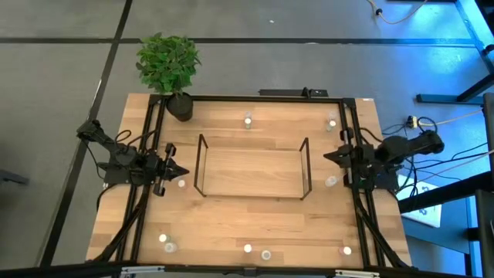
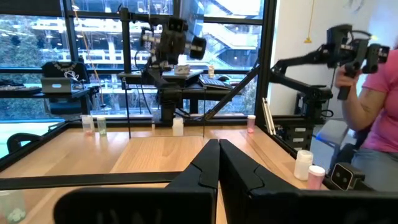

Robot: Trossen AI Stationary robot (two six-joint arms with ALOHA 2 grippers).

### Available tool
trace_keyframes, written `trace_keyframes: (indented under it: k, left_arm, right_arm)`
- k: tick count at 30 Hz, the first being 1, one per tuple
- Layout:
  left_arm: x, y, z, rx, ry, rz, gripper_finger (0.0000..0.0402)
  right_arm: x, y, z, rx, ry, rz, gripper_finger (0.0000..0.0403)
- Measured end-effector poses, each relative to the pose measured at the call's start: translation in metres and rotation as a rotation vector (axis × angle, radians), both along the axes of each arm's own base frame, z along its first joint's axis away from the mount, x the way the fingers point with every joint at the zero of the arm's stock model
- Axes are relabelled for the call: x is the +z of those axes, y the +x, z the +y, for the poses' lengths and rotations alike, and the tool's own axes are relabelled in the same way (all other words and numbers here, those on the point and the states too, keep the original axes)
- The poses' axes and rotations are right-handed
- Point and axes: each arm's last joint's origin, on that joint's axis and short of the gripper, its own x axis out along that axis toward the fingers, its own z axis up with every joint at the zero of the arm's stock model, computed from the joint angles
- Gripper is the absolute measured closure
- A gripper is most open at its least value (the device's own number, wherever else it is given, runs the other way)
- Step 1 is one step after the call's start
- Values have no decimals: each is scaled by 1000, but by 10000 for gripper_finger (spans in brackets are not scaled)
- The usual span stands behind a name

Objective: Pick and place medicine bottles onto shelf by color
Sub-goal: Put the top right blue pill bottle on the shelf

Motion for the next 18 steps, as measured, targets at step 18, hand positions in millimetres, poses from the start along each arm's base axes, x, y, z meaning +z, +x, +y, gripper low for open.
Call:
trace_keyframes:
  k: [18]
  left_arm:
    - [0, 0, 0, 0, 0, 0, 401]
  right_arm:
    - [90, 25, 3, -321, 208, 576, 403]
